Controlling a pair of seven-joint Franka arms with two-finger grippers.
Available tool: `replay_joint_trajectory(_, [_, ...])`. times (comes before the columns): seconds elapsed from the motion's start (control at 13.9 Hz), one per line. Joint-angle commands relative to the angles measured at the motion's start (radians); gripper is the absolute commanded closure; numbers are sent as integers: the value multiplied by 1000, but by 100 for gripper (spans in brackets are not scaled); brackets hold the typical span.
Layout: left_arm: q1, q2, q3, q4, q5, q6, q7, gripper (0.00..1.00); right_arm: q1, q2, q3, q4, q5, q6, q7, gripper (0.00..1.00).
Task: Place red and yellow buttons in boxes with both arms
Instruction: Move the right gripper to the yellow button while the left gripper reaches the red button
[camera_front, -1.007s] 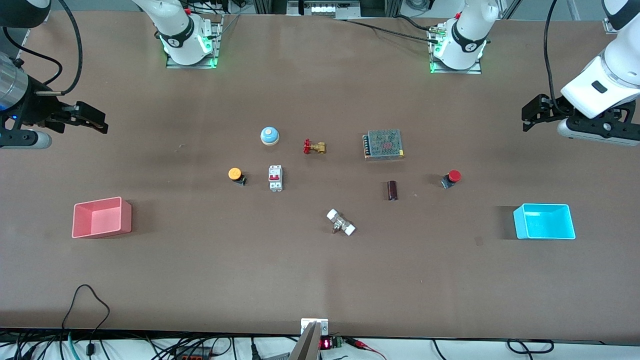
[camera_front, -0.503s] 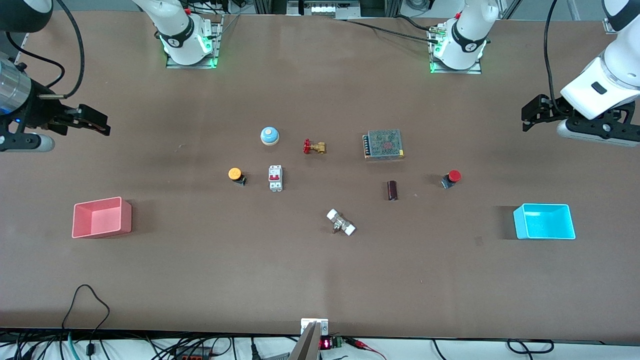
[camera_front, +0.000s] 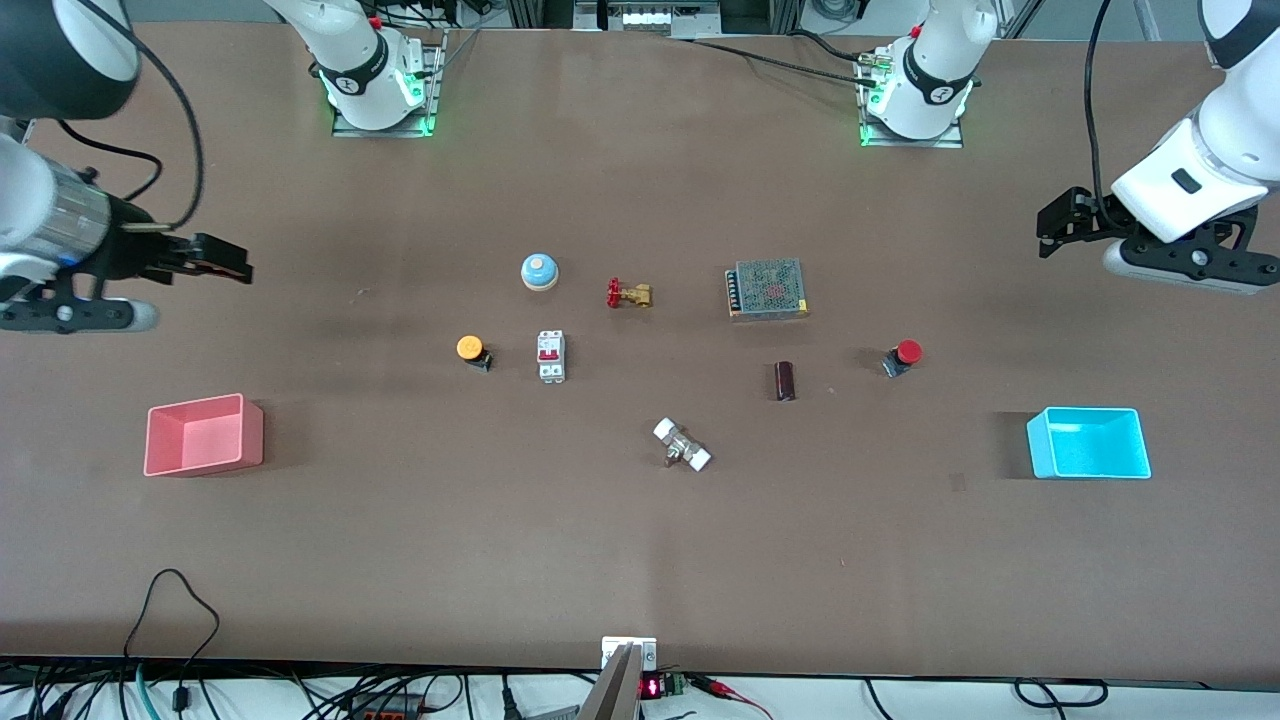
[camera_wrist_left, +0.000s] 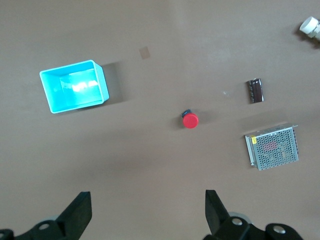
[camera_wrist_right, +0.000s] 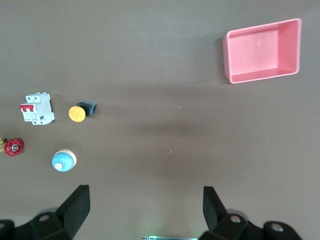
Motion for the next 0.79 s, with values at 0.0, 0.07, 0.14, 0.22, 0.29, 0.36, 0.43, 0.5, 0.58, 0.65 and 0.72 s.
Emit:
replay_joint_trajectory(0.0, [3,70,-11,76,-8,-75,-94,0,59,-6,0,-88,9,117,90,0])
replay_joint_trajectory(0.07, [14,87,-9,94,-20,-80,-141,0,62,-18,3,-142,9,182,101,0])
replay_joint_trajectory(0.14, [16,102,-8,102,-20,-81,-180,0,65,-24,6,-179,11,232,102,0])
replay_joint_trajectory(0.22, [13,117,-9,99,-18,-80,-223,0,69,-26,19,-229,12,294,116,0])
replay_joint_trajectory(0.29, [5,160,-11,97,-17,-80,-255,0,71,-32,32,-276,13,350,154,0])
replay_joint_trajectory(0.36, [2,198,-11,97,-18,-74,-273,0,73,-38,52,-322,13,416,212,0])
replay_joint_trajectory(0.43, [0,229,-12,88,-20,-59,-313,0,73,-38,71,-360,13,475,266,0])
replay_joint_trajectory(0.5, [6,260,-12,78,-23,-27,-368,0,74,-32,80,-385,13,530,307,0])
replay_joint_trajectory(0.58, [2,275,-11,55,-23,22,-414,0,80,-24,91,-400,13,573,340,0])
replay_joint_trajectory(0.65, [-3,277,-12,21,-23,67,-462,0,86,-6,97,-414,11,614,369,0])
replay_joint_trajectory(0.72, [-13,276,-17,-31,-23,128,-517,0,99,6,97,-431,9,660,397,0])
